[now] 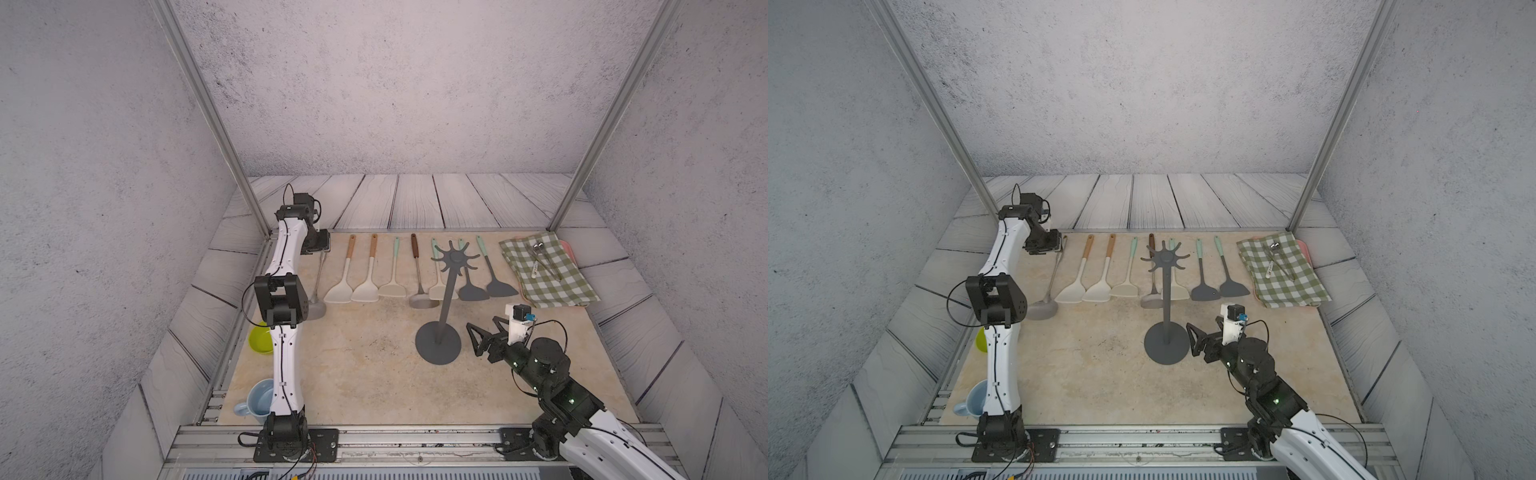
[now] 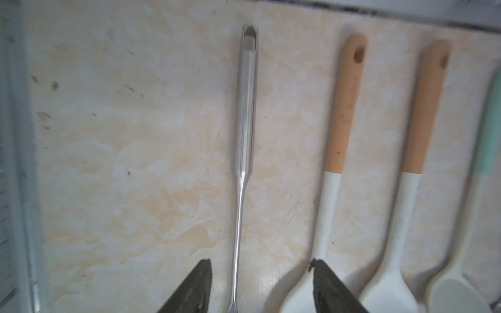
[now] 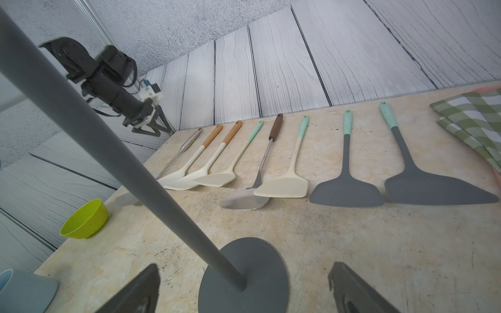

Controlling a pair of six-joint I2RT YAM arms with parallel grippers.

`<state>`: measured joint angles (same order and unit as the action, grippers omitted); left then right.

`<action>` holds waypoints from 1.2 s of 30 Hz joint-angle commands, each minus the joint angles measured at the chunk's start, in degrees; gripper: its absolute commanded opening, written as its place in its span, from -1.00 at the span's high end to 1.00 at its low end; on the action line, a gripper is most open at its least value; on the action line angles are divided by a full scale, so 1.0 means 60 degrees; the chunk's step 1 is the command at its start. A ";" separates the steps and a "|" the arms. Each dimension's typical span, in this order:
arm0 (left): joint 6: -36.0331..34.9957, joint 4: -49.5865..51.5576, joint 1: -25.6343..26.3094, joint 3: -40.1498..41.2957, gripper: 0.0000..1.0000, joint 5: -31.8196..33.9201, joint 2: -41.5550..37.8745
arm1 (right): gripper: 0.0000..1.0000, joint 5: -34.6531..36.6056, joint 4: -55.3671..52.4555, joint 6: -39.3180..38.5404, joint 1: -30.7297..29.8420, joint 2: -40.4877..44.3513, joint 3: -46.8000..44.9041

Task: Take the spatula off the kitchen utensil rack
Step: Place the spatula at the center of the board, then reset both arms

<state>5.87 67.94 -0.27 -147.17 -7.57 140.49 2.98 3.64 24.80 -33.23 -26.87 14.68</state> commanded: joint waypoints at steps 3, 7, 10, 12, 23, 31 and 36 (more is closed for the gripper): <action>0.0438 0.0107 -0.0070 0.0603 -0.34 -0.0726 -0.1917 | -0.98 -0.0156 -0.0228 -0.0221 0.0023 0.0111 0.0065; 0.0905 -0.0662 -0.0046 0.2205 -0.36 -0.1013 -0.3703 | -0.98 -0.0182 -0.0493 -0.0260 0.0027 0.0393 0.0120; 0.1222 -0.1645 0.0013 0.3949 -0.39 -0.1175 -0.5322 | -0.98 -0.0273 -0.0630 -0.0295 0.0006 0.0612 0.0190; 0.1426 -0.2465 0.0063 0.5235 -0.42 -0.1214 -0.6459 | -0.97 -0.0414 -0.0629 -0.0368 0.0004 0.0752 0.0169; 0.2303 -0.5563 0.0693 1.1195 -0.98 -0.1230 -1.1781 | -0.98 -0.0834 -0.0488 -0.0645 -0.0013 0.0978 0.0052; 0.2998 -0.8796 0.1878 1.5552 -0.98 -0.0747 -1.4336 | -0.97 -0.1345 -0.0043 -0.0954 -0.0005 0.1139 -0.0221; 0.3150 -1.0343 0.2845 1.7324 -0.98 -0.0763 -1.4865 | -0.98 -0.1376 0.0089 -0.1075 -0.0013 0.1023 -0.0278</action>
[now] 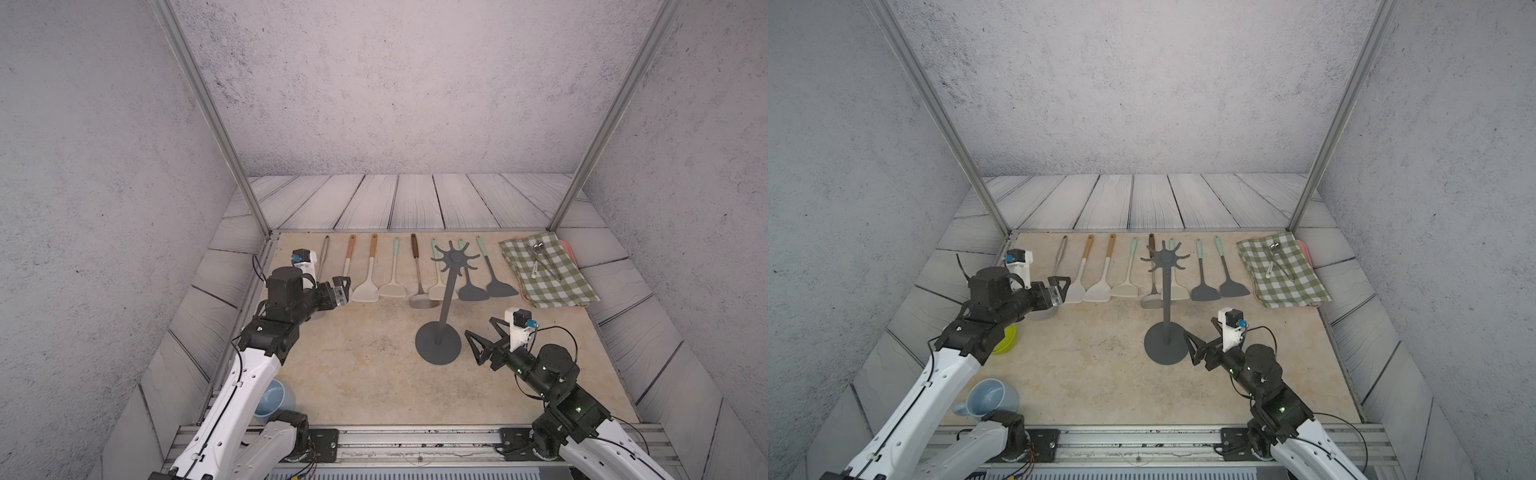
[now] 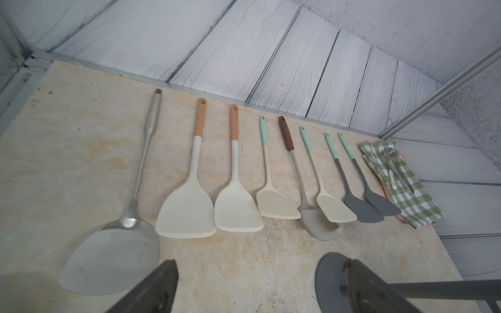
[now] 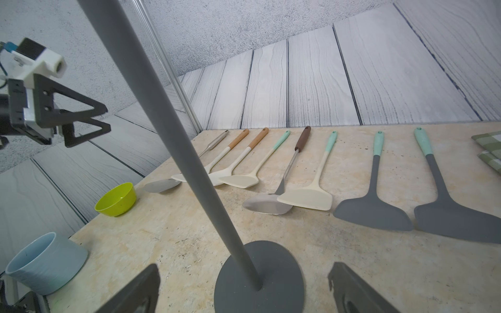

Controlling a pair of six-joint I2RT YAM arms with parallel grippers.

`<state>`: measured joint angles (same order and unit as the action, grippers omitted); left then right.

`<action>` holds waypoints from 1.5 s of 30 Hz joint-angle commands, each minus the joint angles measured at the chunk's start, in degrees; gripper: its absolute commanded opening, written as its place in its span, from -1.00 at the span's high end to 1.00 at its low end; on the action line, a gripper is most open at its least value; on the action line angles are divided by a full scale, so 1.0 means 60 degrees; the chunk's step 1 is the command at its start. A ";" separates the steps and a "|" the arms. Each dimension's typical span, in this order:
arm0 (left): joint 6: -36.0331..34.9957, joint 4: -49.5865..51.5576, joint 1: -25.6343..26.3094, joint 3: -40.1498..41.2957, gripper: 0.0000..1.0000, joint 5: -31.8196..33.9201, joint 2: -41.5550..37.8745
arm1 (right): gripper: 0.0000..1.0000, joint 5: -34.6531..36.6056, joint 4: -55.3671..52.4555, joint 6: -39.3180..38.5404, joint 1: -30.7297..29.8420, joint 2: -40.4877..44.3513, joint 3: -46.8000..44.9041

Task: Take the spatula off the kitchen utensil rack
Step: Reset both arms

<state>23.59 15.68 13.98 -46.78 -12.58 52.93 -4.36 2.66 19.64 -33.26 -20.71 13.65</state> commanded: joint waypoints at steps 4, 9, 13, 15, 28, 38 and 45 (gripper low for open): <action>-0.0435 -0.2265 0.1394 0.1472 -0.98 0.0393 -0.0479 | -0.97 -0.0167 0.0373 -0.0296 -0.0016 -0.0167 -0.0136; -0.1556 -0.1927 0.1617 0.1714 -0.98 0.0475 -0.0827 | -0.98 -0.0003 0.0248 -0.0429 -0.0015 -0.0403 -0.0032; -0.2189 -0.1588 0.1622 0.1942 -0.98 0.1014 -0.1600 | -0.98 0.0320 -0.0282 -0.0592 -0.0019 -0.0455 0.0260; -0.2392 -0.1575 0.1627 0.2098 -0.98 0.1329 -0.1929 | -0.98 0.1181 -0.0655 -0.0320 -0.0016 -0.0376 0.0497; -0.3939 -0.2075 0.1456 0.2560 -0.98 0.4881 -0.3099 | -0.98 0.4555 -0.1922 -0.1326 -0.0001 -0.1283 0.2882; -0.3759 -0.3282 -0.0460 0.3715 -0.98 0.5170 -0.2812 | -0.98 0.6438 0.0568 -0.3594 0.0214 -0.2692 0.2492; -0.3507 -0.4931 -0.1939 0.4932 -0.98 0.3717 -0.1591 | -0.97 0.6900 0.1793 -0.3619 0.1215 -0.2843 0.1332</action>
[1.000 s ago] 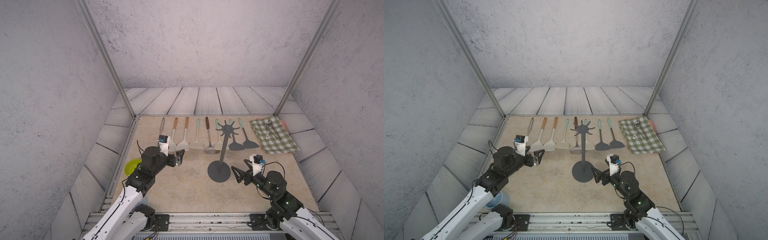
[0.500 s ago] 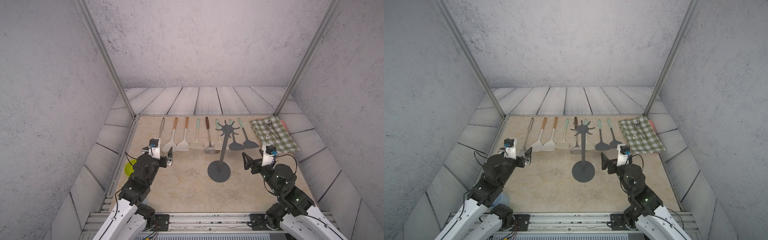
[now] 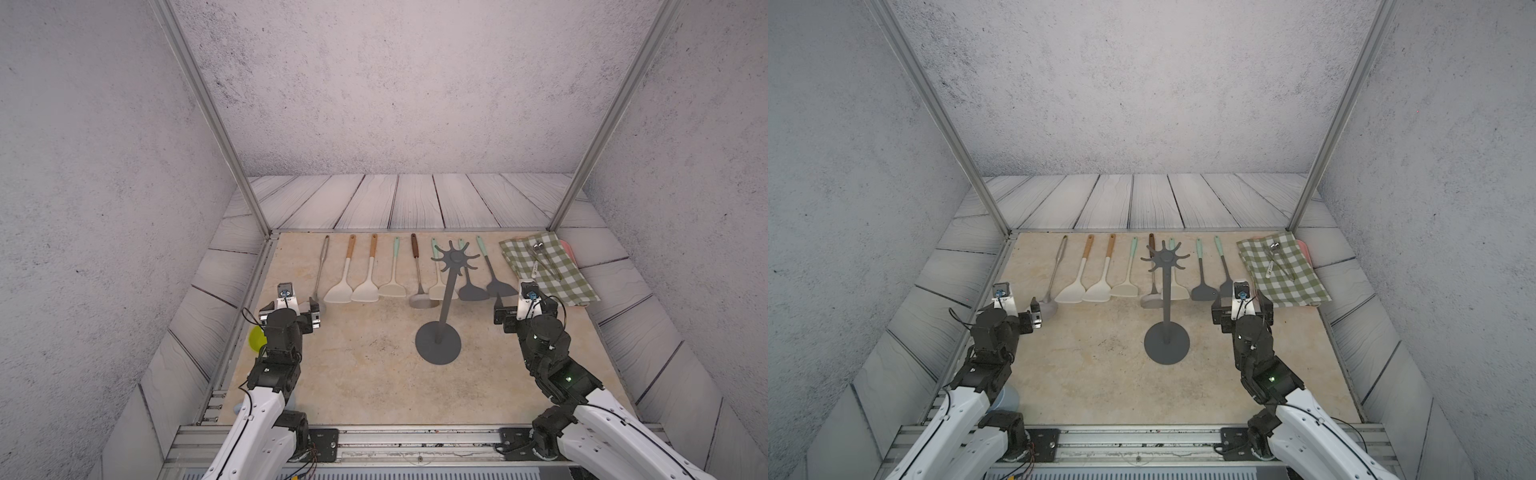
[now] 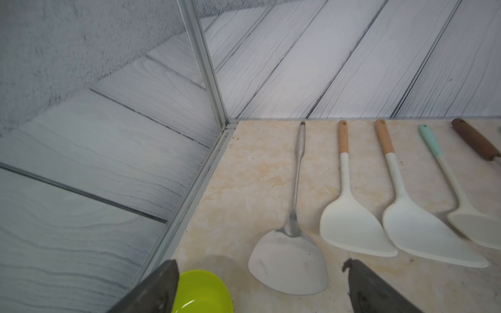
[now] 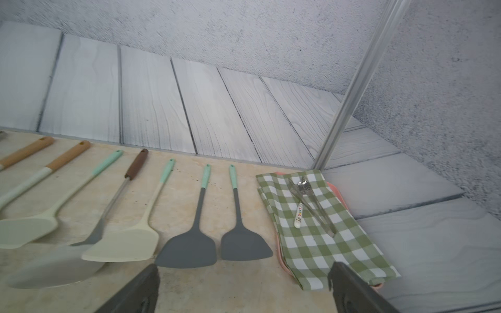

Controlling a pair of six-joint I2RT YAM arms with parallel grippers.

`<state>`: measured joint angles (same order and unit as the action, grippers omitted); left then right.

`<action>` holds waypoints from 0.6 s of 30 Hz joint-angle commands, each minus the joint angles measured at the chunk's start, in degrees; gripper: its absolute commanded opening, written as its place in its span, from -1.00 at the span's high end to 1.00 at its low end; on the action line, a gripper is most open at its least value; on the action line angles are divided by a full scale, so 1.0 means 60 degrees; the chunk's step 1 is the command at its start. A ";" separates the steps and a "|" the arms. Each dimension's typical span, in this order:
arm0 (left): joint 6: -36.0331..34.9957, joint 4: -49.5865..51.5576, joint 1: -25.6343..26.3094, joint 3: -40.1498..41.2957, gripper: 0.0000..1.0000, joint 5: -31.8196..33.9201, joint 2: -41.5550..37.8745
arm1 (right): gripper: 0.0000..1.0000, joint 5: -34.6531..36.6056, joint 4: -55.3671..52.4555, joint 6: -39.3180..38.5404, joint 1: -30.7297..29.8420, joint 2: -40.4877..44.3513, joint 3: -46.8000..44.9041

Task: Take the spatula off the kitchen utensil rack
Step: Reset both arms

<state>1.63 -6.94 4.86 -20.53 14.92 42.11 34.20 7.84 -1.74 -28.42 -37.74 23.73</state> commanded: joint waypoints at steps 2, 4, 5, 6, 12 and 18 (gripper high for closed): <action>0.0103 -0.1788 -0.0643 0.0941 -0.98 -0.1368 0.0521 | -0.97 0.0295 0.1295 0.0370 0.0881 -0.0147 -0.0732; -0.0181 -0.2252 -0.0720 0.1064 -0.99 -0.1876 0.0979 | -0.98 0.0133 0.1646 0.0738 0.1289 -0.0455 -0.1062; -0.0182 -0.2271 -0.0738 0.0976 -0.98 -0.1873 0.1259 | -0.97 0.0131 0.1896 0.0843 0.1443 -0.0622 -0.1246; -0.0152 -0.2242 -0.0776 0.0824 -0.98 -0.1886 0.1549 | -0.98 0.0153 0.2158 0.0910 0.1594 -0.0816 -0.1415; 0.0084 -0.3122 -0.0876 0.0341 -0.98 -0.1987 0.3319 | -0.98 -0.0059 0.3281 0.1417 0.2436 -0.1986 -0.1916; 0.0017 -0.4600 -0.0913 0.0386 -0.98 -0.1910 0.4163 | -0.98 -0.0116 0.4813 0.1508 0.2906 -0.3544 -0.2150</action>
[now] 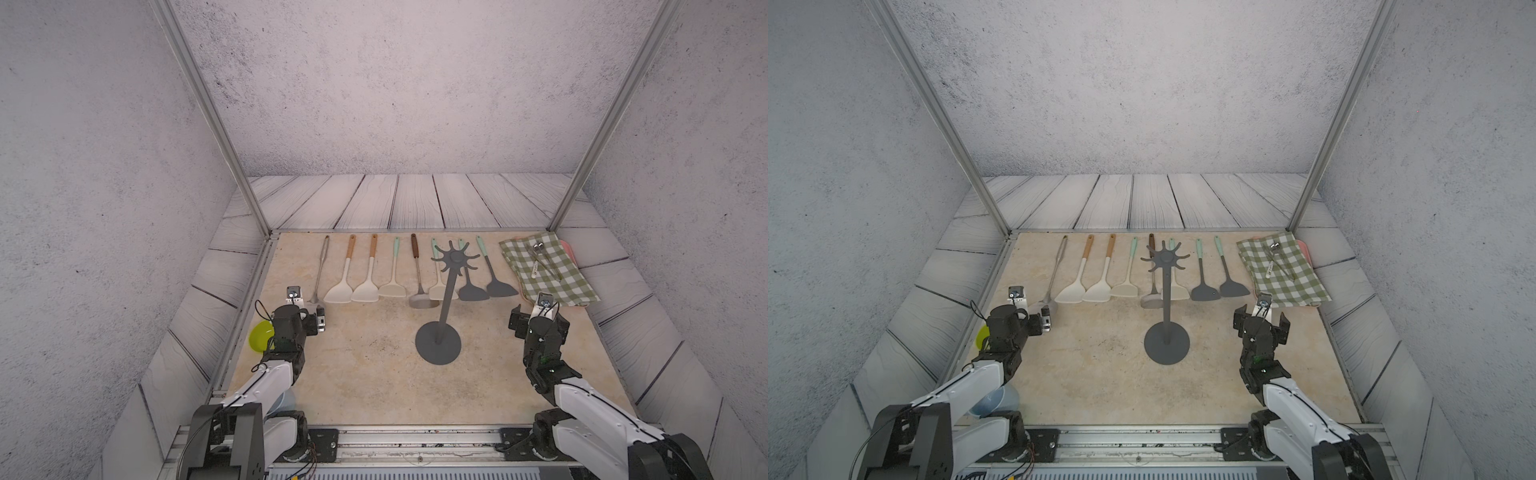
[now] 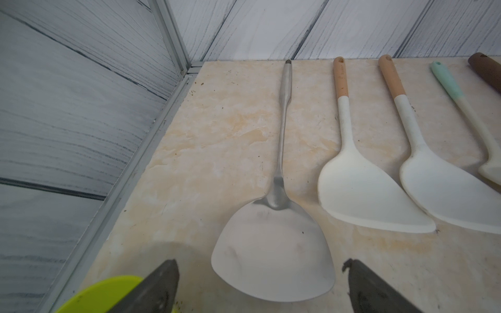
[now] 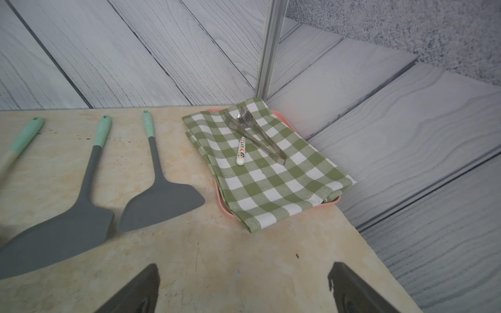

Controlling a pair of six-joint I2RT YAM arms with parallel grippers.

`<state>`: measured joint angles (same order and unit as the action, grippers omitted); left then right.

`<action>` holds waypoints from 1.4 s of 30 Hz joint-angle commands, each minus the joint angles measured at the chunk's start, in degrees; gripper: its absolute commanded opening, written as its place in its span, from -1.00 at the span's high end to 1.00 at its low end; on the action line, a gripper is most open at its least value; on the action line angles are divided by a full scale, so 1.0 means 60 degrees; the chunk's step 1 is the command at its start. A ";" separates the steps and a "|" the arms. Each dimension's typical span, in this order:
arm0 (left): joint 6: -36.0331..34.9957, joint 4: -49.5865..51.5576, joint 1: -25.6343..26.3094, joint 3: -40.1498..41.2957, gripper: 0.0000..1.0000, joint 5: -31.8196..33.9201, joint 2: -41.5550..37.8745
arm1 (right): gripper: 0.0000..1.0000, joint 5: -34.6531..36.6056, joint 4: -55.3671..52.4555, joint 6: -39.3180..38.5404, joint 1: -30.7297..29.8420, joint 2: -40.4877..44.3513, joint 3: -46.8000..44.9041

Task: Take the spatula off the kitchen utensil rack
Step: Reset both arms

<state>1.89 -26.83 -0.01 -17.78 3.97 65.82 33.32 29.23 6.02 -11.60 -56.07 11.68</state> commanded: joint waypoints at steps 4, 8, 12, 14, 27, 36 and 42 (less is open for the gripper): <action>-0.0130 -0.2277 -0.0115 -0.0023 -0.98 0.0021 0.0759 | -0.97 -0.0251 0.1842 -0.0044 0.0397 -0.1128 -0.0002; -0.0060 -0.3640 -0.0135 0.0105 -0.98 -0.0207 0.1451 | -0.98 -0.0640 0.2706 -0.0248 0.0526 -0.1828 0.0074; -0.0187 -0.3861 -0.0191 -0.0183 -0.98 -0.0802 0.2168 | -0.98 -0.1143 0.3593 -0.0381 0.0651 -0.2537 0.0154; -0.0202 -0.3877 -0.0197 -0.0147 -0.98 -0.0859 0.2140 | -0.98 -0.1558 0.3940 -0.0345 0.0698 -0.2940 0.0227; -0.0391 -0.4288 -0.0224 -0.0175 -0.99 -0.1416 0.2703 | -0.98 -0.2020 0.5131 -0.0811 0.0710 -0.5243 0.0875; -0.0241 -0.2326 -0.0466 -0.1633 -0.98 -0.1741 0.3515 | -0.98 -0.3007 0.2323 -0.0362 0.1273 -0.5403 0.2377; -0.0231 -0.2380 -0.0489 -0.1696 -0.99 -0.1744 0.3663 | -0.97 -0.3697 0.2182 -0.0171 0.1754 -0.5325 0.2375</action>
<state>0.40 -43.11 -2.37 -27.31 -5.82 87.48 14.09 45.39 3.88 -0.89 -87.96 25.96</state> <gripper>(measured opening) 0.991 0.989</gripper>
